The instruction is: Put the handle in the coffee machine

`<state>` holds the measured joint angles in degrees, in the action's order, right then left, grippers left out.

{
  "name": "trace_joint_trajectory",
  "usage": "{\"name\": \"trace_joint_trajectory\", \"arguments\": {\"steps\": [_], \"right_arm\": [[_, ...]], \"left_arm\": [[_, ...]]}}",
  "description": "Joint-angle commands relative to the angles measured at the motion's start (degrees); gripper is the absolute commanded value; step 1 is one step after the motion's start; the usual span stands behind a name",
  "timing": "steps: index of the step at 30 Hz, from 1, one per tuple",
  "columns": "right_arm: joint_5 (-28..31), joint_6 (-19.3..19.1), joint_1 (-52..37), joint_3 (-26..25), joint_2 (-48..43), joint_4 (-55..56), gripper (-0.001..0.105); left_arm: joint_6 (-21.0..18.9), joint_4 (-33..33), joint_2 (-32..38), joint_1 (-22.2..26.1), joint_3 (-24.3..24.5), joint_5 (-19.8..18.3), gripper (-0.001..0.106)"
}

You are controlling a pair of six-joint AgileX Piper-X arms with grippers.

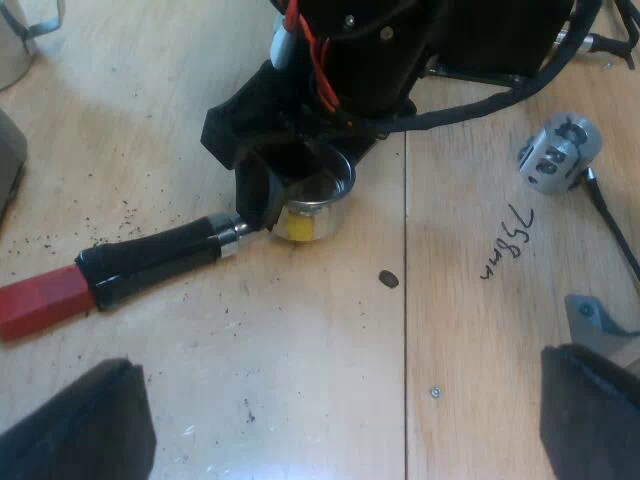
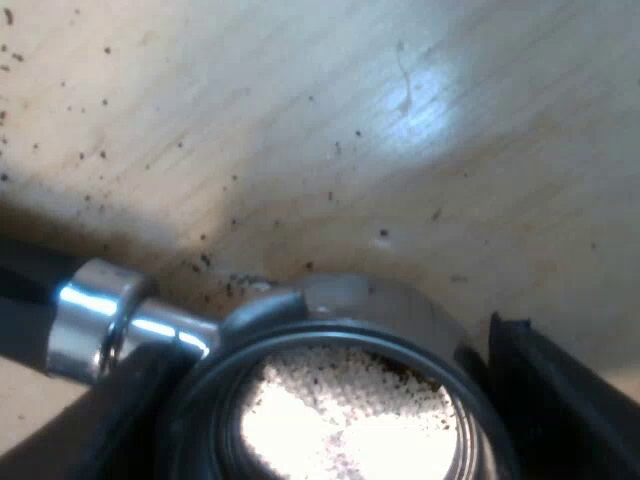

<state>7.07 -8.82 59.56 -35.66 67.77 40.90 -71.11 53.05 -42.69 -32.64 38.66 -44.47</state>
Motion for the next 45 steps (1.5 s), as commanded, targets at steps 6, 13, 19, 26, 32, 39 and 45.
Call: {"name": "trace_joint_trajectory", "arguments": {"steps": [6,13,19,26,32,39,45], "right_arm": [[-0.25,-1.48,-0.23,-0.08,-1.04,1.64,0.0],[-1.69,-8.27,-0.23,-1.36,-7.36,8.7,0.0],[-5.02,-17.91,-0.23,-5.66,-12.61,20.3,0.0],[-6.05,-33.24,-0.23,-12.34,-13.83,26.78,0.0],[-8.22,-43.89,-0.23,-15.94,-13.83,26.77,0.0],[-8.66,-59.43,-0.23,-20.18,-10.44,27.15,0.0],[-11.03,-76.62,-3.6,-25.66,-3.11,27.27,0.0]], "left_arm": [[0.09,-0.63,0.09,-0.28,0.34,0.95,0.081],[0.95,-0.63,0.09,-0.28,0.34,4.24,0.081],[0.95,-0.63,0.09,-0.28,0.34,4.27,0.081],[0.95,-0.03,0.09,-0.28,3.88,4.27,0.081],[1.19,4.19,0.09,-0.28,7.89,1.08,0.081],[5.27,8.86,1.13,-0.28,8.34,0.25,0.081],[7.22,11.46,2.65,-0.28,8.34,-0.16,0.081]]}}
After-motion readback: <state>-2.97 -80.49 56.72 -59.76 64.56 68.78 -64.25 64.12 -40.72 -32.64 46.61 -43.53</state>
